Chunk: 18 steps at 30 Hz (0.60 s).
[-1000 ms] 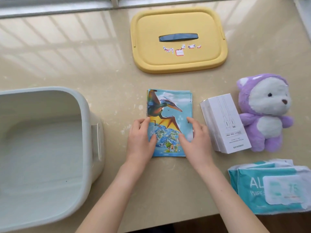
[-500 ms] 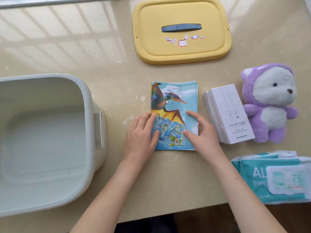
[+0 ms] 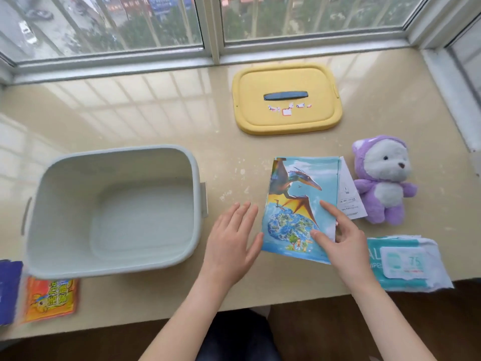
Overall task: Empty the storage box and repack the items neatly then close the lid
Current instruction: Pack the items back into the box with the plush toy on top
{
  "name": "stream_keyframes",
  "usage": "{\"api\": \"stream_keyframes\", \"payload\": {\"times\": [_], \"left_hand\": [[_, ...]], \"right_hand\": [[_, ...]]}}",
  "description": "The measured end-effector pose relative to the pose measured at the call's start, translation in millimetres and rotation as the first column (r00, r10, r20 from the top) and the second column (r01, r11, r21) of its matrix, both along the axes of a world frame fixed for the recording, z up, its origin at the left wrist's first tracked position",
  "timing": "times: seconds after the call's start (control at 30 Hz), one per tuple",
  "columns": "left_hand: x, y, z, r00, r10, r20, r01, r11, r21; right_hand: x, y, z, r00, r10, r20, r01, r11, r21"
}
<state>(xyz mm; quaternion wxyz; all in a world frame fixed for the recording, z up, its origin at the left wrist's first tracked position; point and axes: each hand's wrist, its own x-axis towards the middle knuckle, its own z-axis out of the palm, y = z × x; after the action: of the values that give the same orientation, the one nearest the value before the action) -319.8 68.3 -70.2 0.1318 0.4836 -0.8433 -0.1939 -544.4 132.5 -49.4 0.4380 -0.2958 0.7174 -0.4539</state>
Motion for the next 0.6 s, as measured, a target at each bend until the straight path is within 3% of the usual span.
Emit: {"api": "stream_keyframes", "payload": {"times": [0.13, 0.33, 0.6], "left_hand": [[22, 24, 78, 0.999, 0.012, -0.045, -0.015, 0.998, -0.066], [83, 56, 165, 0.987, 0.139, -0.075, -0.148, 0.98, -0.132], [202, 90, 191, 0.926, 0.368, -0.083, -0.376, 0.913, -0.156]], "right_hand": [[10, 24, 68, 0.999, 0.015, 0.046, -0.013, 0.999, -0.037], [64, 32, 162, 0.979, 0.188, 0.081, -0.181, 0.979, -0.09], [165, 23, 194, 0.942, 0.299, 0.154, -0.29, 0.954, -0.081]]}}
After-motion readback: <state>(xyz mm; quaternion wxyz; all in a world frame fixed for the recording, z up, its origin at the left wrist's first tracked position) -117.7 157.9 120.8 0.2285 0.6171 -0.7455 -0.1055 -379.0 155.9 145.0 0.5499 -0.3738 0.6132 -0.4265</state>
